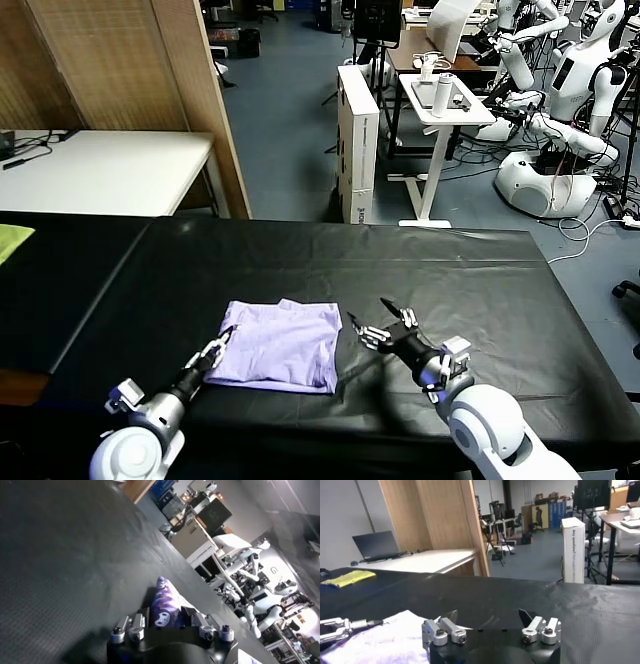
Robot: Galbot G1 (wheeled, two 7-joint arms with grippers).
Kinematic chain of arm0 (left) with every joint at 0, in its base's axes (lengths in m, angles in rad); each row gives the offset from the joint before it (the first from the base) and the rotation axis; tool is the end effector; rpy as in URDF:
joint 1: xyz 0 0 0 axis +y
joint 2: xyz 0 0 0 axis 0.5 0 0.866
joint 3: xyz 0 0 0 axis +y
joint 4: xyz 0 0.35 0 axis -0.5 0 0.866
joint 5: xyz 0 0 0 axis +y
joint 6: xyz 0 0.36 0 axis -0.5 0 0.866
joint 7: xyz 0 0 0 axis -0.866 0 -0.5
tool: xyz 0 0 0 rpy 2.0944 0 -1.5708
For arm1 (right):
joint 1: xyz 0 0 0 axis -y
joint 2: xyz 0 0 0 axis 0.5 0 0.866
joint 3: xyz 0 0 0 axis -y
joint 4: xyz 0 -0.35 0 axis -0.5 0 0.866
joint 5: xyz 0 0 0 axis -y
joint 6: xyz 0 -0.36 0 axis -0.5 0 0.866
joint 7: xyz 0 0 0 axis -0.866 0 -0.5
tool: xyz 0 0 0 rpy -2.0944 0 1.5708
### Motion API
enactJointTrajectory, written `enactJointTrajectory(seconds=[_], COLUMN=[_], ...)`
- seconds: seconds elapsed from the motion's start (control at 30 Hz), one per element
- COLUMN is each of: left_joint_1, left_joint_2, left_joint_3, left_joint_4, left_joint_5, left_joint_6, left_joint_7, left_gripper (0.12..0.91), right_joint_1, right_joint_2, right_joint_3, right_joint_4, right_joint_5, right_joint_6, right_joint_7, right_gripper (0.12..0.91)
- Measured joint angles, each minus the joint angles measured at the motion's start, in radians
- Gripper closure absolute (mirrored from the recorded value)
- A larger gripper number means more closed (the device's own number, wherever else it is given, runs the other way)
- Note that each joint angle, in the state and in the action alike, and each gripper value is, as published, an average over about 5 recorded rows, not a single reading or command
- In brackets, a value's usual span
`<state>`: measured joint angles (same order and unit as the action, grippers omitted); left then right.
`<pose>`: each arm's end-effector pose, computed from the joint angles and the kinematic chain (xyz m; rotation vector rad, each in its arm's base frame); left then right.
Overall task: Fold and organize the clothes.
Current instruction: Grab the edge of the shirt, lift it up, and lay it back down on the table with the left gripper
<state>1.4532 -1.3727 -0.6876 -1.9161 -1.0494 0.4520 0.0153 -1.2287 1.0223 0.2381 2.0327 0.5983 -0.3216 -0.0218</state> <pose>0.2230 0.0991 -0.3275 -0.1406 -2.5004 1.0980 0.2664 -0.0214 -0.2615 0.7363 -2.7878 -0.1194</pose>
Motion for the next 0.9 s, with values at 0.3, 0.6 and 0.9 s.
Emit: enactJointTrajectory(seconds=[0.3,0.6,0.9], left_joint_1=[-0.001,0.005,0.028], left_joint_2=[0.001,0.047,0.172], left_joint_3=[-0.001,-0.042,-0.134], left_joint_4=[-0.005,-0.038,-0.056], left_joint_5=[-0.002,0.149,0.191], left_joint_6=[-0.002,-0.031,-0.049], left_joint_7=[-0.011,-0.004,-0.004], left_gripper=[0.789,0.848,0.848], right_joint_1=[-0.002,-0.005,0.001], right_joint_2=[0.005,0.012,0.034], right_joint_3=[0.000,0.011,0.007], right_joint_4=[-0.002,-0.016,-0.032], right_joint_5=[-0.011,-0.027,-0.044], right_joint_6=[0.001,0.005,0.006], right_joint_7=[0.001,0.003,0.006], right_gripper=[0.118,0.118,0.118])
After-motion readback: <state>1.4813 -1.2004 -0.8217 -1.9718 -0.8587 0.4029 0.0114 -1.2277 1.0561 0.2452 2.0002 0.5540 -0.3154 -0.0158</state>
